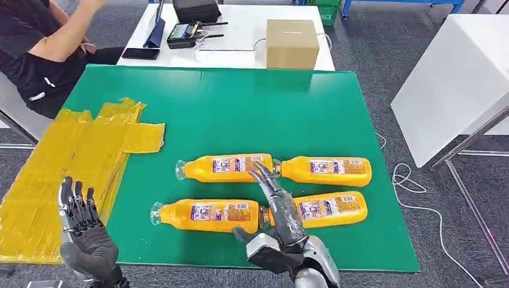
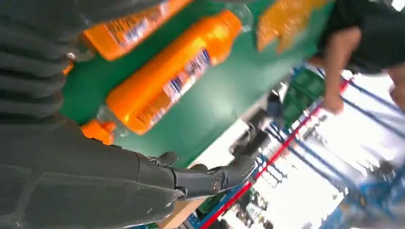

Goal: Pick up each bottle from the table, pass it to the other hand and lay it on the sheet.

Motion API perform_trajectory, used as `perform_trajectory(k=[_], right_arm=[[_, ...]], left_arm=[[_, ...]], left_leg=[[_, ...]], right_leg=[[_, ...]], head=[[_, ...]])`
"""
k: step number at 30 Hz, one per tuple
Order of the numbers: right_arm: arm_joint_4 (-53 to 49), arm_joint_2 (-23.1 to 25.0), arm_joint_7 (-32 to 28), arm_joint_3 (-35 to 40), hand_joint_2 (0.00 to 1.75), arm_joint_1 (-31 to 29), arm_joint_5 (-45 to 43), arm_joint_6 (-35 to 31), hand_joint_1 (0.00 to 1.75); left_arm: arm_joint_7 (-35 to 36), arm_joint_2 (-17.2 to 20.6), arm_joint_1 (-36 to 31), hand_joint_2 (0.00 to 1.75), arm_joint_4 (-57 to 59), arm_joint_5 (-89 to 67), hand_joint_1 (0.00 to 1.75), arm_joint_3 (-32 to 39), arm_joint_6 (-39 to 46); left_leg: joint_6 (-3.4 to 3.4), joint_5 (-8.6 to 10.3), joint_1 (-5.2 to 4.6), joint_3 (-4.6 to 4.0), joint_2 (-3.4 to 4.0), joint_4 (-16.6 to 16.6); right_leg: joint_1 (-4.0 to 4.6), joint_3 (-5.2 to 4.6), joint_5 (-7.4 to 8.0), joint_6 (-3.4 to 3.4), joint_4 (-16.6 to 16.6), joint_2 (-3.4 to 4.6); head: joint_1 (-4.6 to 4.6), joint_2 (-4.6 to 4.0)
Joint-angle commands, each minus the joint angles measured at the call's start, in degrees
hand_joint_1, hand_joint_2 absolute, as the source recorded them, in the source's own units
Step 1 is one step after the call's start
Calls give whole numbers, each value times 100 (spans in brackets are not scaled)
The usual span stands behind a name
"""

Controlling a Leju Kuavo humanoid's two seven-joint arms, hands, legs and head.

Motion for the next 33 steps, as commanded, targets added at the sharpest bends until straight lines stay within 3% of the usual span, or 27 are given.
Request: perform_trajectory(k=[1, 14, 29, 33], right_arm=[[656, -321, 323, 545, 175, -390, 310, 127, 0], [1516, -533, 1227, 1295, 175, -1130, 1229, 264, 0], [2773, -572, 1614, 1709, 175, -2035, 1011, 872, 0], [3231, -552, 1413, 1932, 175, -2285, 741, 1139, 0]], left_arm=[[-2, -129, -147, 0, 455, 27, 0, 323, -96], [-2, -190, -254, 0, 622, -6, 0, 408, -257], [-2, -190, -375, 0, 774, 21, 0, 391, -291], [-2, -190, -472, 0, 850, 40, 0, 393, -317]], left_leg=[[0, -7, 4, 29, -14, -8], [0, -4, 2, 21, -6, -8], [1, -4, 3, 25, -8, -6], [2, -9, 5, 40, -15, -6]], right_leg=[[2, 27, -5, -15, -9, 6], [1, 18, 0, -11, -9, 9], [2, 22, -2, -13, -7, 10], [4, 37, -5, -20, -8, 11]], head=[[2, 0], [2, 0], [0, 0], [2, 0]])
